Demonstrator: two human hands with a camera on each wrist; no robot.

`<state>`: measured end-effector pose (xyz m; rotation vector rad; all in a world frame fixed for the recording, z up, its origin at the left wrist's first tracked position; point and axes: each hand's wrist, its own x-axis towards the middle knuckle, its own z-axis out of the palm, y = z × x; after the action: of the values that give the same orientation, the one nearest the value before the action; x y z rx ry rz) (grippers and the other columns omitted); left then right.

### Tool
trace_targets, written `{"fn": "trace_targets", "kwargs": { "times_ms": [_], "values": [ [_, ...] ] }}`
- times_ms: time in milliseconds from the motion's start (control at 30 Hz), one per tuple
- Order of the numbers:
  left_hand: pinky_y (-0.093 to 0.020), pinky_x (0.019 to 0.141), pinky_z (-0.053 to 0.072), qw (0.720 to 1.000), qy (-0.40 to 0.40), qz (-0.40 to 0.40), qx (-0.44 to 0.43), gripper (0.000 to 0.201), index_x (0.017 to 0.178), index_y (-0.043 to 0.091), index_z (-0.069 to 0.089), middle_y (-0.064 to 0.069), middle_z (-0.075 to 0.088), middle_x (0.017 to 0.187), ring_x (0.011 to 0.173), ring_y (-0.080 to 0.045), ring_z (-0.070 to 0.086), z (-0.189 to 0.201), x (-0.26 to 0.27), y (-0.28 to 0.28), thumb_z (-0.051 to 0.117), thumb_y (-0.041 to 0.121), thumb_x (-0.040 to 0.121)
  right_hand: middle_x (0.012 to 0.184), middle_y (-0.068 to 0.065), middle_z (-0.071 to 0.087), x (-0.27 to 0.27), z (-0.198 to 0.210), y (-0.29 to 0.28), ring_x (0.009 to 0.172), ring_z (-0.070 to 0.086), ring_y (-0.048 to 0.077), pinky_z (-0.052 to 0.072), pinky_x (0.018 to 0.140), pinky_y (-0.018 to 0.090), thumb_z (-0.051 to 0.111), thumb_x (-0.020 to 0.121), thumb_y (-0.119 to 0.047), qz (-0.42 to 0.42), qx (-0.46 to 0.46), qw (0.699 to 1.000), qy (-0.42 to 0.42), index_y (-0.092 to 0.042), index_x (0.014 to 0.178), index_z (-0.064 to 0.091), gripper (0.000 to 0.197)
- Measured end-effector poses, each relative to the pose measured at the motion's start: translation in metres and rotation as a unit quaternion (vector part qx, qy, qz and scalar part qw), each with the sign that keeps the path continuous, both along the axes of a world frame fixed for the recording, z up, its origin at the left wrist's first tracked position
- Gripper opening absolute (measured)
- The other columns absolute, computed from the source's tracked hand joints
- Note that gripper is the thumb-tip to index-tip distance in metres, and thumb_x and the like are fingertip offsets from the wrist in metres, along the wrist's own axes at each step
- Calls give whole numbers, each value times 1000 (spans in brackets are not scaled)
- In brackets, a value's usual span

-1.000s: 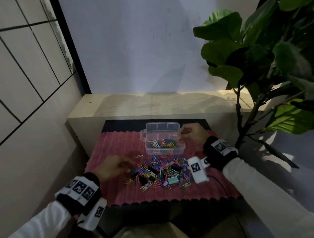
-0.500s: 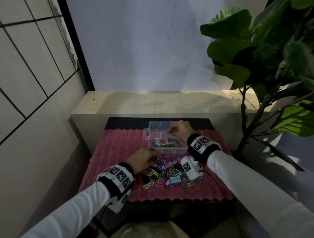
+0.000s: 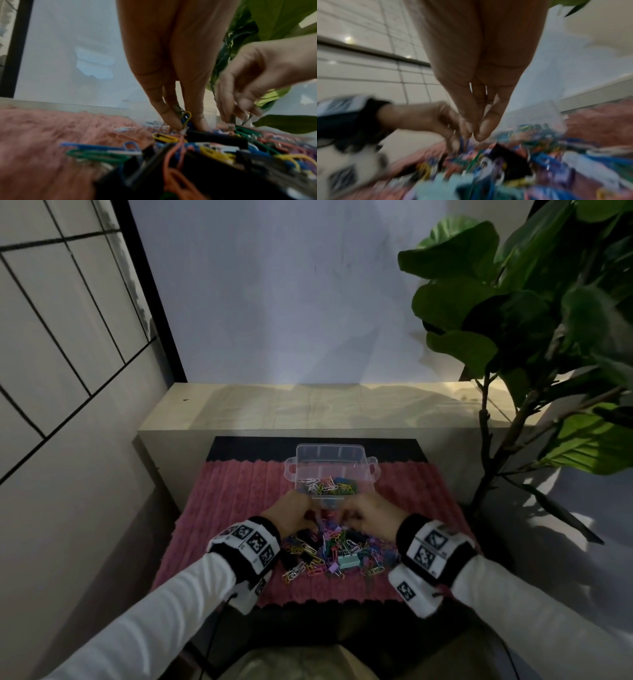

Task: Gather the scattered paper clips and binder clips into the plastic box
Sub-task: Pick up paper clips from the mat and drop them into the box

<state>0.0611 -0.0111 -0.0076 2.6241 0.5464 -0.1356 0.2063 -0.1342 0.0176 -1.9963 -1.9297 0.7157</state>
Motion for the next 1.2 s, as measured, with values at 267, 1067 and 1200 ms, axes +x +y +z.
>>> {"fn": "trace_targets", "kwargs": {
  "times_ms": [267, 1067, 1200],
  "values": [
    [-1, 65, 45, 974, -150, 112, -129, 12, 87, 6, 73, -2, 71, 85, 61, 13, 59, 28, -12, 28, 69, 9, 76, 125, 8, 50, -20, -25, -8, 117, 46, 26, 45, 92, 41, 64, 82, -20, 62, -36, 986, -153, -13, 123, 50, 44],
    [-22, 75, 57, 948, -157, 157, -229, 28, 112, 9, 62, -8, 68, 105, 89, -10, 64, 46, 8, 54, 52, 1, 88, 69, 9, 66, 29, -22, -27, 62, 64, 14, 55, 65, 27, 66, 74, 10, -214, 21, 933, 288, -15, 69, 63, 25],
    [-30, 89, 53, 960, -145, 156, -184, 23, 106, 10, 66, -5, 69, 98, 82, 0, 64, 40, -7, 61, 54, 4, 87, 67, 5, 65, 38, -24, -23, 61, 62, 8, 51, 67, 28, 66, 73, 10, -220, 35, 951, 212, -19, 66, 62, 30]
  ]
}}
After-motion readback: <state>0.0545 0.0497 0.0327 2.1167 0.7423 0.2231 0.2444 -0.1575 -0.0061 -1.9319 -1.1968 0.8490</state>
